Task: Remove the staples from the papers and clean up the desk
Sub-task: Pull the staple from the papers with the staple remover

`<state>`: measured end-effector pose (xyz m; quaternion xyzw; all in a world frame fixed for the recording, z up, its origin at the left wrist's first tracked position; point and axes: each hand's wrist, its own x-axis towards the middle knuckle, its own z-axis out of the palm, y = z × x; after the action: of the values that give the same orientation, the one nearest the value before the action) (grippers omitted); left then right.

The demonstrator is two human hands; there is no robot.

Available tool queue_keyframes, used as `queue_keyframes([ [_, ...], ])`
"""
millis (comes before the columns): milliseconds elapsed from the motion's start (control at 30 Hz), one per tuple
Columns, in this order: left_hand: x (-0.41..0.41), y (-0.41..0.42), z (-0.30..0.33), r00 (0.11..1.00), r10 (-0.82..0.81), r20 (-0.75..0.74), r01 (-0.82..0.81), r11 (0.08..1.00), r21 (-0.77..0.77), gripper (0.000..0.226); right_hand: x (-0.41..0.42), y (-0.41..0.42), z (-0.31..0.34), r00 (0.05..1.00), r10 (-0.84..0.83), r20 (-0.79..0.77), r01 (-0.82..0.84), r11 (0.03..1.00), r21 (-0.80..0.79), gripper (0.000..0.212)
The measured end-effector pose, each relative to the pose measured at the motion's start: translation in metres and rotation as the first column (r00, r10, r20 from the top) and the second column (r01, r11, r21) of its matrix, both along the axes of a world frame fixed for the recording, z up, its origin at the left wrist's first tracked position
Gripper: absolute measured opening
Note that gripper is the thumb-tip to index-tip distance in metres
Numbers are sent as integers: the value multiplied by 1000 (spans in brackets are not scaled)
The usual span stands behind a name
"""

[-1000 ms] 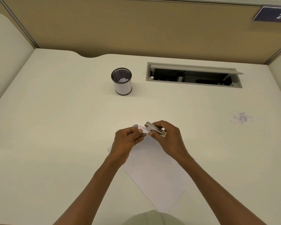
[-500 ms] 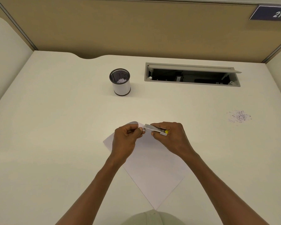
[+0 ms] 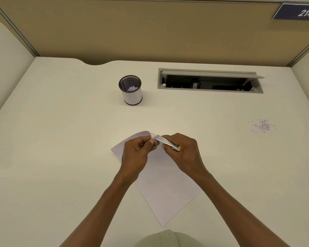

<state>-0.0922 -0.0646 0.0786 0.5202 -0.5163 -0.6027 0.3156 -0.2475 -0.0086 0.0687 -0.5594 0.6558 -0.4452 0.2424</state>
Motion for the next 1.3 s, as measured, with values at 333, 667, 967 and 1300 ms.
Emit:
queue_keyframes([
  [333, -9, 5, 1, 998, 56, 28, -55, 998, -24, 13, 11, 7, -14, 993, -112, 27, 114, 990, -79, 33],
  [667, -3, -1, 0, 968, 16, 249, 38, 977, -210, 14, 1, -2, -9, 951, -51, 304, 10, 991, 135, 27],
  [967, -3, 6, -4, 990, 52, 130, -43, 997, -71, 13, 7, 6, -24, 992, -41, 120, 40, 999, 14, 31],
  [1300, -2, -3, -19, 992, 87, -89, -57, 956, 289, 17, 8, 8, -40, 999, -44, 29, 43, 998, 44, 33],
])
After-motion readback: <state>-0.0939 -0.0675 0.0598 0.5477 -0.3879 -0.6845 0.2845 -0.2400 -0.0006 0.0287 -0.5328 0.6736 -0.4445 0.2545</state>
